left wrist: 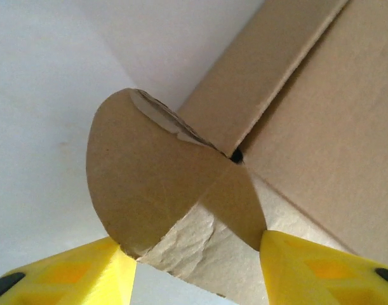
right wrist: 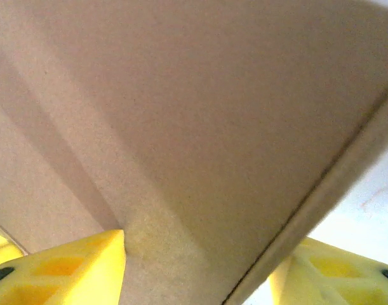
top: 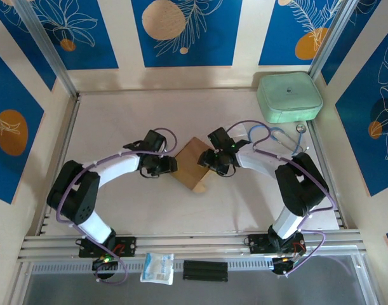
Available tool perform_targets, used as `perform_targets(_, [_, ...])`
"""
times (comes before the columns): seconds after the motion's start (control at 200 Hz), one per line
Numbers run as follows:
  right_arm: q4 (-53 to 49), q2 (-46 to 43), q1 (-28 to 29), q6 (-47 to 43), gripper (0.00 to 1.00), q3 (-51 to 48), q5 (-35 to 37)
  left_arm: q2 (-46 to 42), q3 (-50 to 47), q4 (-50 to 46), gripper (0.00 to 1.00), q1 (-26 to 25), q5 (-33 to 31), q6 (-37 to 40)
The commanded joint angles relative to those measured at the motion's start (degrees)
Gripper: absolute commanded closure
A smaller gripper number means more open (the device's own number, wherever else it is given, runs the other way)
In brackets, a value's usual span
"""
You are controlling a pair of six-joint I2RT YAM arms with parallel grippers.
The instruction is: Fold the paper box
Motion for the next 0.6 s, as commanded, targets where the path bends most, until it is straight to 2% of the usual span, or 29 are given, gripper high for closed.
perform_targets(0.0, [0.68, 2.99, -2.51, -12.81, 0.43, 2.33, -2.90, -2.64, -2.13, 3.14, 0.44, -2.79, -0.06, -3.45])
perform_targets(0.06, [-1.07, 4.29, -3.97, -18.97, 0.43, 3.87, -2.98, -4.57, -2.21, 2.16, 0.40, -3.03, -2.42, -3.15])
perform_targets(0.17, [-3.23, 4.84, -6.17, -26.15, 0.43, 5.64, -5.56, -10.29, -0.31, -3.05, 0.34, -2.92, -11.38, -0.02])
perform_targets(0.25, [-4.86, 3.57, -6.04, -29.79, 0.37, 7.25, -7.70, -14.08, 2.04, -6.30, 0.30, -2.48, -17.24, 2.87])
perform_targets(0.32, [-6.66, 2.26, -5.46, -31.17, 0.31, 8.70, -7.57, -15.37, 4.64, -7.91, 0.28, -1.17, -19.16, 5.28])
perform_targets(0.385, [-8.70, 1.35, -5.20, -29.92, 0.21, 10.07, -4.82, -13.87, 7.94, -9.57, 0.27, 0.94, -17.81, 7.66])
perform_targets(0.46, [-10.68, 0.94, -5.26, -26.70, 0.12, 10.84, -0.23, -9.17, 12.02, -11.00, 0.26, 3.26, -13.28, 11.82])
perform_targets(0.595, [-12.11, 2.12, -5.34, -22.38, 0.08, 11.20, 3.78, 3.70, 22.00, -14.66, 0.26, 4.72, -1.23, 18.15])
